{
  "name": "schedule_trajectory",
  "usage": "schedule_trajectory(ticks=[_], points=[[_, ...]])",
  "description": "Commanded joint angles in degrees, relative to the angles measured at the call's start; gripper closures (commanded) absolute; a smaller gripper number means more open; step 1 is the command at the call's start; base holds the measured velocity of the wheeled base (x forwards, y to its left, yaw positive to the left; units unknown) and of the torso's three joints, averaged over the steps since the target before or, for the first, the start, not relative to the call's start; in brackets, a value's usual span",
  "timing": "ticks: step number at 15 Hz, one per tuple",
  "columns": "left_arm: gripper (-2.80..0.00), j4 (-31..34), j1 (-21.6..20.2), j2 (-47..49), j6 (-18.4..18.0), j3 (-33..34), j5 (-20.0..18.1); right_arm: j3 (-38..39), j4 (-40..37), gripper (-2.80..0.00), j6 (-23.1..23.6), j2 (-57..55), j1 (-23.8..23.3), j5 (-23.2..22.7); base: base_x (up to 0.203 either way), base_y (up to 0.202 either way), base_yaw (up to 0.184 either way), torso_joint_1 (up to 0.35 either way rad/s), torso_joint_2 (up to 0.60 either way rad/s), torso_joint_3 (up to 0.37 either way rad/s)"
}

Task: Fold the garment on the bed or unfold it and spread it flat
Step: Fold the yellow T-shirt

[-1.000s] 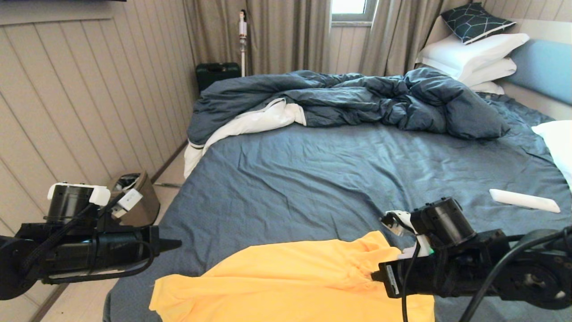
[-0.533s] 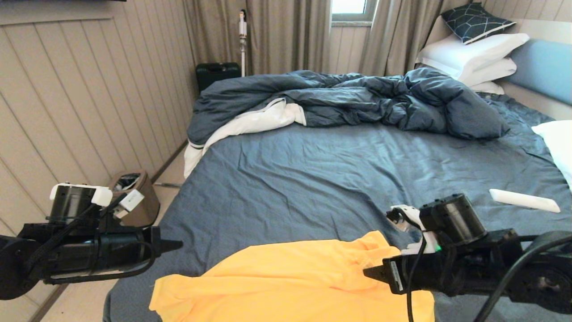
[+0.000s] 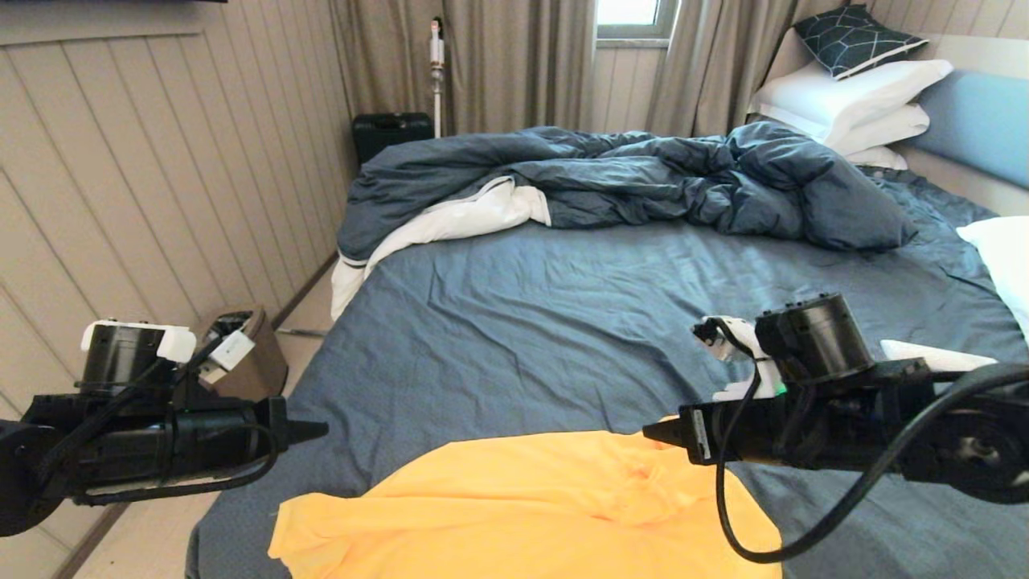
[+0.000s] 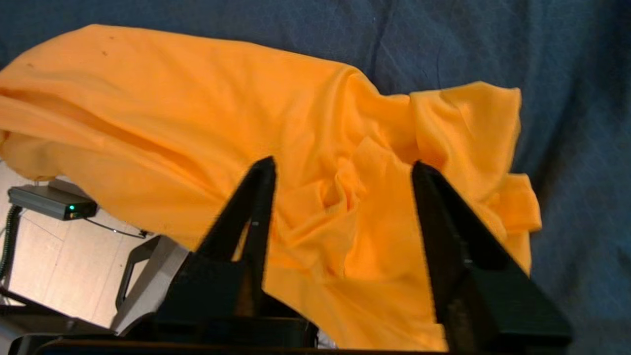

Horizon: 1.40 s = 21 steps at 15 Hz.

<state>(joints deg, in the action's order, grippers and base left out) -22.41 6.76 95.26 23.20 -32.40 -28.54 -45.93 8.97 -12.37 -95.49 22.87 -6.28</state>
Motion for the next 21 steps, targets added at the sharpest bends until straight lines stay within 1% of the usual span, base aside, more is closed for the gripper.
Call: schedule_trajectory(ticks=[1,6,10,14,16,19,21], points=[[0.00,-0.12,0.18,-0.50,0.18,0.15,-0.12,-1.79,0.02,0.00,-0.02,-4.72,0.44,-0.12,0.000,0.000,0.000,0.000,0.00,0.000],[0.00,-0.09,0.18,-0.24,0.28,0.15,-0.12,-3.62,-0.07,0.00,-0.19,-10.45,2.54,-0.05,0.000,0.000,0.000,0.000,0.00,0.000],[0.00,-0.18,0.18,0.10,0.36,0.32,-0.12,1.33,0.35,0.00,-0.03,-9.92,3.32,-0.05,0.000,0.000,0.000,0.000,0.00,0.000],[0.00,-0.24,0.18,0.66,0.36,0.32,-0.19,7.87,0.55,0.00,-0.08,-3.52,3.49,-0.11,0.000,0.000,0.000,0.000,0.00,0.000],[0.00,-0.27,0.25,1.15,0.36,0.15,-0.29,12.68,0.51,0.00,-0.31,1.24,4.74,-0.13,0.000,0.000,0.000,0.000,0.00,0.000],[0.00,-0.27,0.35,1.16,0.36,0.06,-0.29,17.77,0.13,0.00,-0.45,7.33,6.78,0.01,0.000,0.000,0.000,0.000,0.00,0.000],[0.00,-0.36,0.35,1.42,0.36,0.01,-0.20,19.94,0.00,0.00,-0.38,9.66,6.37,0.10,0.000,0.000,0.000,0.000,0.00,0.000]])
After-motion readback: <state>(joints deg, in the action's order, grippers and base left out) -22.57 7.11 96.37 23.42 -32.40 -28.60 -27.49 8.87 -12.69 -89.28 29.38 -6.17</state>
